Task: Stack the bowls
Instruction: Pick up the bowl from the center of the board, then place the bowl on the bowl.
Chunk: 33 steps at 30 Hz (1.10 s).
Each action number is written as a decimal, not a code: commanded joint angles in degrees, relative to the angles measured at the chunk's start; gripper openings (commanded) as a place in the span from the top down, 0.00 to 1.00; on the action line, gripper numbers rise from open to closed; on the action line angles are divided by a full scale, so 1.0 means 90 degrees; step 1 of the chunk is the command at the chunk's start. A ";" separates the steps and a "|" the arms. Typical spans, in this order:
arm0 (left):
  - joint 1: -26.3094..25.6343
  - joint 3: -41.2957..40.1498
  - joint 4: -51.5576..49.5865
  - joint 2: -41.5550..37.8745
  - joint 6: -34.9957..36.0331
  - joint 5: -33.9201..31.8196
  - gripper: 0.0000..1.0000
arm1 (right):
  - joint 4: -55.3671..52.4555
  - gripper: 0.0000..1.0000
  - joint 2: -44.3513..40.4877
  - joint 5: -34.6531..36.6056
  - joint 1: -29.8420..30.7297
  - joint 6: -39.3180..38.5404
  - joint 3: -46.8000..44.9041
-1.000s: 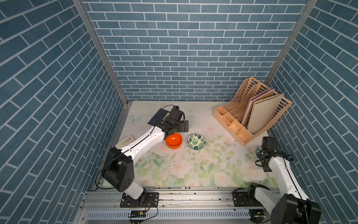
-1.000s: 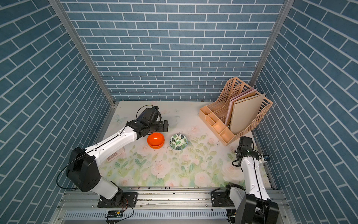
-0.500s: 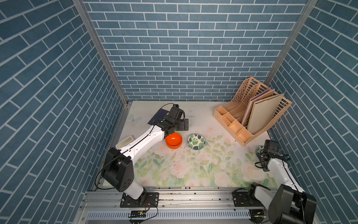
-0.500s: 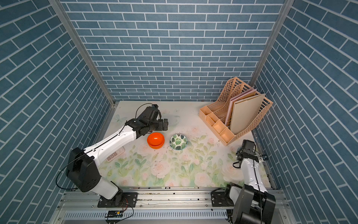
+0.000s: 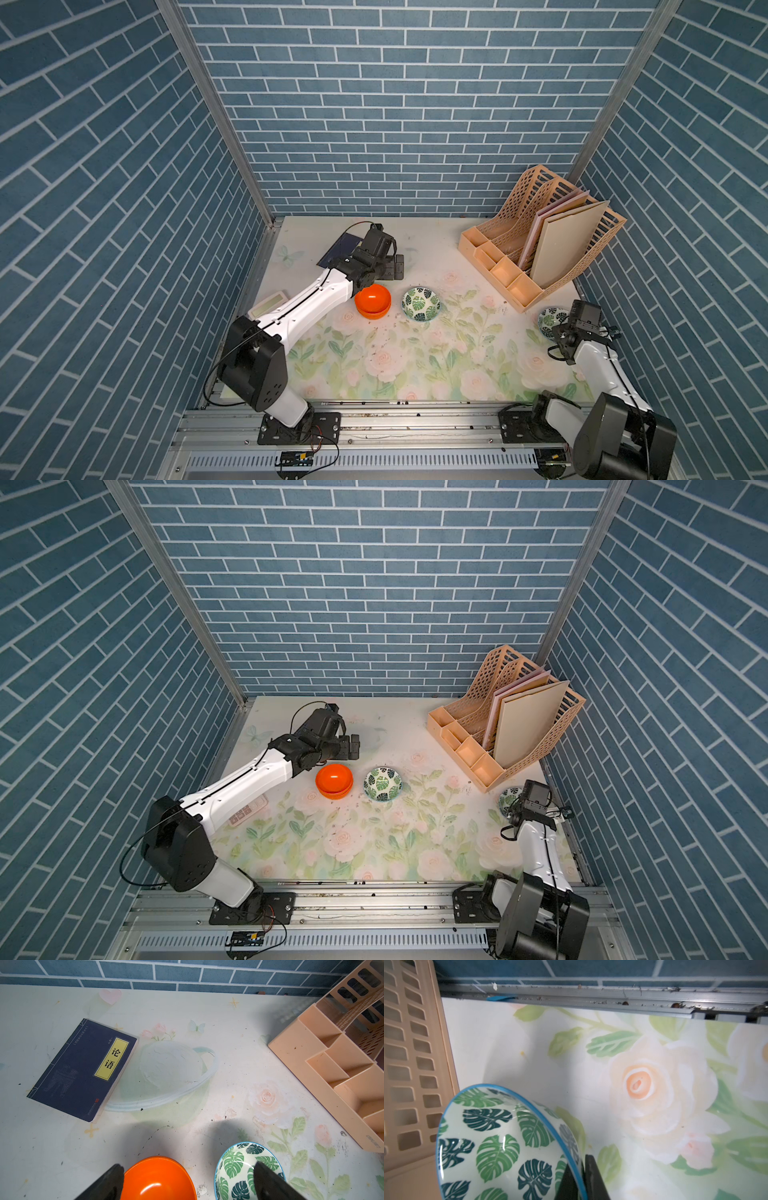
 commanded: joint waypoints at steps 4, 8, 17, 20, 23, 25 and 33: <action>-0.0026 0.0198 -0.0046 0.0148 -0.0058 -0.0029 0.00 | -0.0511 1.00 -0.0682 -0.0499 0.0047 -0.0662 0.0938; -0.0037 0.0294 -0.0070 0.0276 -0.0074 -0.0046 0.00 | -0.0796 1.00 -0.0816 -0.0998 0.0124 -0.1182 0.1579; -0.0012 0.0575 -0.0323 0.0582 -0.0058 -0.0439 0.00 | -0.0625 1.00 -0.0408 -0.2320 0.2095 -0.1825 0.2275; 0.0036 0.0582 -0.0416 0.0653 -0.0054 -0.0525 0.00 | -0.0287 1.00 0.0068 -0.2570 0.2911 -0.1808 0.2304; 0.0104 0.0533 -0.0495 0.0691 -0.0072 -0.0606 0.00 | 0.0167 1.00 0.0470 -0.2523 0.3563 -0.1717 0.2317; 0.0158 0.0492 -0.0546 0.0675 -0.0075 -0.0699 0.01 | 0.0460 1.00 0.0893 -0.2598 0.3966 -0.1681 0.2385; 0.0420 0.0325 -0.0710 0.0460 -0.0057 -0.0952 0.00 | 0.0830 1.00 0.2777 -0.2595 0.5393 -0.1975 0.3619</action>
